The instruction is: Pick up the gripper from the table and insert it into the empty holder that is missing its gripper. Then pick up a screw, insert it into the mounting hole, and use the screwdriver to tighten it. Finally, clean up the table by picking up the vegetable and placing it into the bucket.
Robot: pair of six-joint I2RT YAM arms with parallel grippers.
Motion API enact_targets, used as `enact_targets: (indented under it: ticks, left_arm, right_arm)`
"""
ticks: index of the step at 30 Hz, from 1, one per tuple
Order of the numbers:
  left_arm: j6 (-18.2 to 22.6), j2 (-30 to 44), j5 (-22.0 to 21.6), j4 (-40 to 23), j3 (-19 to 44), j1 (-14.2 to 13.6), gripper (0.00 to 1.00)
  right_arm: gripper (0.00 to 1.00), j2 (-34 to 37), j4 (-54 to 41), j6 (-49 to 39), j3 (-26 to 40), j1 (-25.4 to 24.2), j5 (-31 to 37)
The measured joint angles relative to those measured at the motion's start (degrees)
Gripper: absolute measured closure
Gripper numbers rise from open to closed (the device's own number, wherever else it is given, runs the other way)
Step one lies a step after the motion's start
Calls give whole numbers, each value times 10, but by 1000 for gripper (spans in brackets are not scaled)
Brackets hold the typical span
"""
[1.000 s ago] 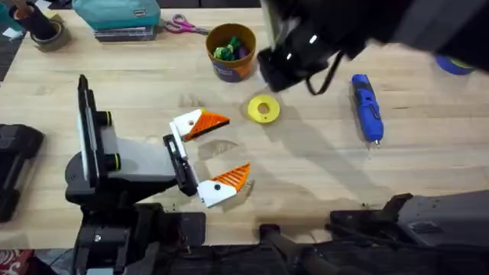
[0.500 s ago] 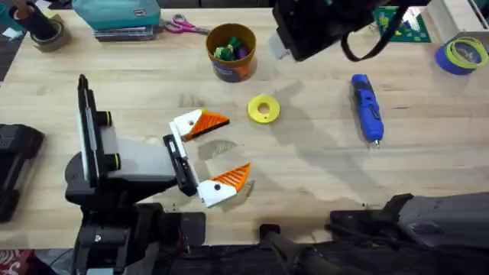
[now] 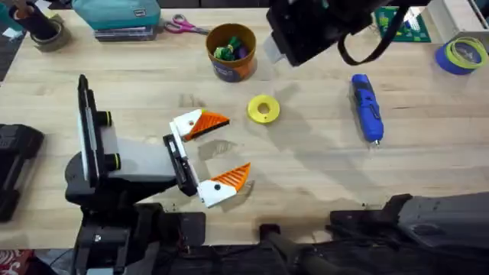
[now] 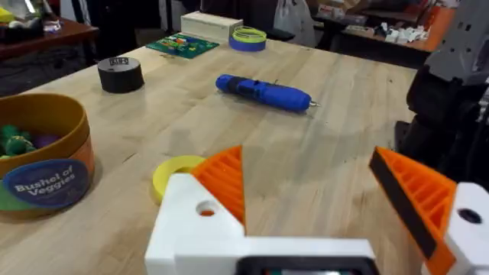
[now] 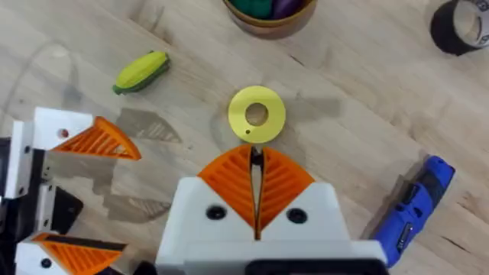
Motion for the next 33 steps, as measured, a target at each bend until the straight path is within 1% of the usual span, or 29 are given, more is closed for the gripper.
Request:
enact_targets:
  ticks: [1, 5, 10, 13, 17, 25, 33]
  left_arm:
    - [0, 0, 0, 0, 0, 0, 15]
    - [0, 0, 0, 0, 0, 0, 15]
    - [0, 0, 0, 0, 0, 0, 15]
    - [0, 0, 0, 0, 0, 0, 14]
    - [0, 0, 0, 0, 0, 0, 15]
    - [0, 0, 0, 0, 0, 0, 15]
    - [0, 0, 0, 0, 0, 0, 15]
  right_arm:
    - [996, 2, -1, -2, 16, 13, 0]
    - [996, 19, -9, -16, 56, 29, -2]
    - [996, 62, -12, -43, 107, 46, -16]
    - [996, 85, -12, -61, 126, 61, -20]
    - [996, 102, -10, -93, 130, 87, -30]
    - [996, 104, -6, -140, 132, 128, -57]
    - [996, 104, -6, -166, 133, 150, -64]
